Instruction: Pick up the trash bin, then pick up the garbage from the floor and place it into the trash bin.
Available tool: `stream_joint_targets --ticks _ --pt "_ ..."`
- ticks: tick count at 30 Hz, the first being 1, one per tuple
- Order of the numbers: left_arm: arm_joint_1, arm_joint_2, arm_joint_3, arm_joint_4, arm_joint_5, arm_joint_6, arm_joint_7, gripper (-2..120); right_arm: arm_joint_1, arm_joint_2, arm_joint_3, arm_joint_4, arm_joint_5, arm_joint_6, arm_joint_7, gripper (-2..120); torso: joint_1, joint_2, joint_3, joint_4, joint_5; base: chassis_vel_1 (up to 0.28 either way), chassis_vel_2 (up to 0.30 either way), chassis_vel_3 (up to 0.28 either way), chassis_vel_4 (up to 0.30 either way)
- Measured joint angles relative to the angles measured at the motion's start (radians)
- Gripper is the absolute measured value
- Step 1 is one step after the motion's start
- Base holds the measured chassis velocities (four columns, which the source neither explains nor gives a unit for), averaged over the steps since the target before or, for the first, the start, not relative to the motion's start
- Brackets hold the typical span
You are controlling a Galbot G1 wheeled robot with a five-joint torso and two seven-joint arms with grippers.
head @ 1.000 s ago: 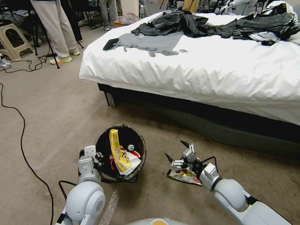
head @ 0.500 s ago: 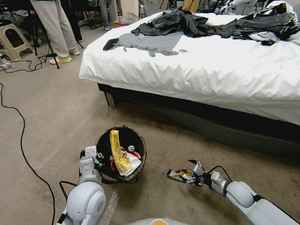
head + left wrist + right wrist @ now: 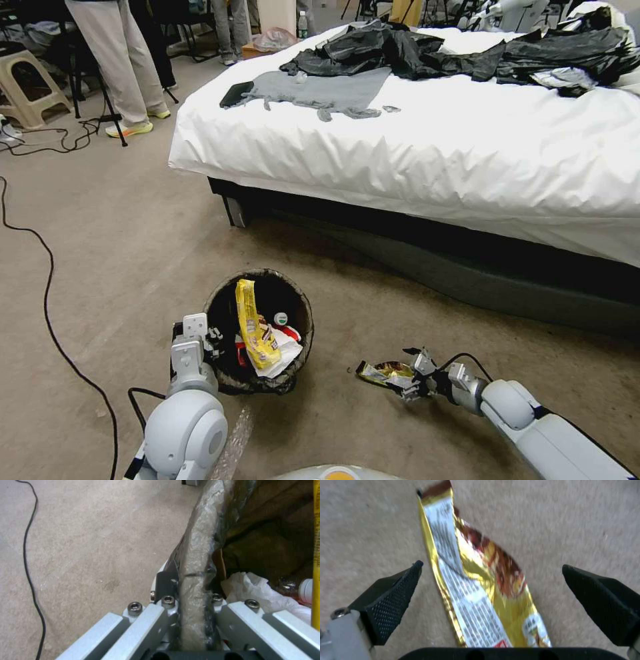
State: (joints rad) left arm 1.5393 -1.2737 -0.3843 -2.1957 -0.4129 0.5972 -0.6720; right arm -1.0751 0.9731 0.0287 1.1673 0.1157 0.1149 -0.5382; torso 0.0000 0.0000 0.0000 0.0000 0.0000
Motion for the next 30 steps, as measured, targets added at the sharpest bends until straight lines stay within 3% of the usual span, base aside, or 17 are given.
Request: stream_joint_targets --ticks 8,13,21,25,30 --pt "0.003 0.001 -0.002 0.000 0.000 0.001 -0.001 0 0.018 0.040 0.003 -0.093 -0.021 0.016 -0.006 97 0.000 0.000 0.000 0.0000 0.0000 0.000 0.000 0.000 0.000" --pt "0.003 0.002 -0.004 -0.001 0.000 0.001 -0.001 0 0.024 0.062 0.011 -0.140 -0.032 0.045 -0.016 82 0.000 0.000 0.000 -0.0007 -0.0010 0.000 0.000 0.000 0.000" --pt "0.004 0.001 -0.004 -0.001 0.000 0.001 -0.002 0 0.030 0.077 0.014 -0.156 -0.029 0.049 -0.016 69 0.000 0.000 0.000 -0.0007 -0.0012 0.000 0.000 0.000 0.000" --pt "0.004 0.001 -0.003 -0.001 0.000 0.002 -0.002 0 0.030 0.077 0.014 -0.153 -0.026 0.049 -0.007 66 0.000 0.000 0.000 0.0004 0.0009 0.000 0.000 0.000 0.000" --pt "0.001 0.001 -0.003 0.000 0.000 0.002 -0.002 0 0.028 0.076 0.016 -0.145 -0.024 0.049 -0.002 53 0.000 0.000 0.000 0.0005 0.0012 0.000 0.000 0.000 0.000"
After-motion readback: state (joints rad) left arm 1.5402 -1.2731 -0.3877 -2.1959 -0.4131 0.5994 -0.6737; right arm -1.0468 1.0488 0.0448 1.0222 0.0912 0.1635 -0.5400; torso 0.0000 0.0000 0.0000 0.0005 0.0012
